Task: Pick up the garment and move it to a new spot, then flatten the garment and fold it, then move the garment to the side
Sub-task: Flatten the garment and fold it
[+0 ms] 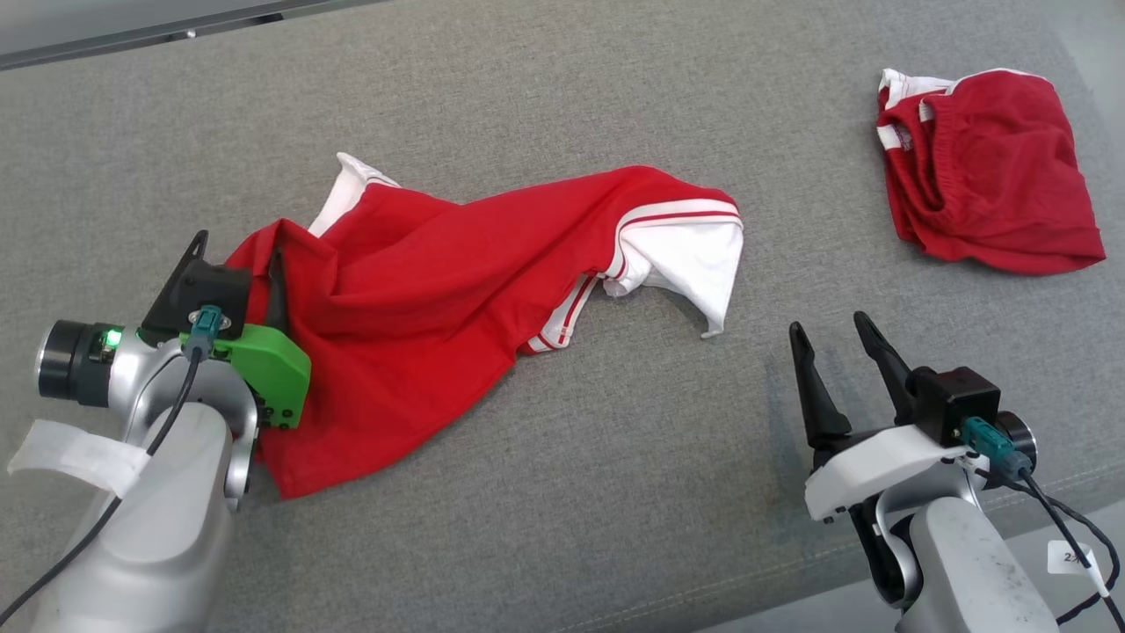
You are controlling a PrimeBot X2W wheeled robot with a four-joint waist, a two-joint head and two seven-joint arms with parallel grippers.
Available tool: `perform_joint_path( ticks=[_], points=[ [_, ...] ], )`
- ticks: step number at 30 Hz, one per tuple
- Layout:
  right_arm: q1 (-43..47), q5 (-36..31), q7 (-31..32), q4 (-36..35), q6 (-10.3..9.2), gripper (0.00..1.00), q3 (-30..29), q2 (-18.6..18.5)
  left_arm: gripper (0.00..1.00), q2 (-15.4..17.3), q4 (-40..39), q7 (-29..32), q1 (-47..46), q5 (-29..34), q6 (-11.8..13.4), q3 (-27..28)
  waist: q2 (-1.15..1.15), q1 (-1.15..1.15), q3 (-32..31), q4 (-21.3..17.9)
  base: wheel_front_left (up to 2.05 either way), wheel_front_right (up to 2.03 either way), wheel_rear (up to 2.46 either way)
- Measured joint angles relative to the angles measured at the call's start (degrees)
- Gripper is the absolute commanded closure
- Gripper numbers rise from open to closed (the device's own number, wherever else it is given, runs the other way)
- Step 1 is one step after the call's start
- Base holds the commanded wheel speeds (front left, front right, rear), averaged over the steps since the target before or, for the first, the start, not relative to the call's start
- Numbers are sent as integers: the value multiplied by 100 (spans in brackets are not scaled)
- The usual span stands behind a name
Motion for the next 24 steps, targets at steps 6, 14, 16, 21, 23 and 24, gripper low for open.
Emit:
perform_joint_path(
  ticks=[6, 14, 16, 21, 23, 24],
  points=[
    [-9, -2, -14, 92, 0, 0, -59, 3, 0, -208, 127, -672, 272, -296, 55, 159, 0, 0, -128, 149, 0, 0, 0],
    [54, 18, 4, 236, 0, 0, -111, 2, 0, -472, -728, -925, 1248, -612, 143, 375, -1, 0, -474, 467, 0, 0, 0],
    [62, 67, 44, 346, 0, 0, -66, 3, 0, -552, -1050, -936, 1532, -661, 208, 420, -1, 0, -542, 562, 0, 0, 0],
    [-27, 32, 64, 898, -1, 0, -94, 5, 0, -708, -1816, -948, 2138, -688, 322, 512, -1, 0, -631, 851, 0, 0, 0],
    [-203, -132, 40, 1214, 0, 0, -177, 2, 0, -730, -2050, -949, 2310, -688, 367, 549, -1, 0, -635, 980, 0, 0, 0],
    [-315, -179, 25, 1371, 0, 0, -233, 7, 0, -736, -2140, -949, 2382, -688, 377, 563, -1, 0, -633, 1047, 0, 0, 0]
  ],
)
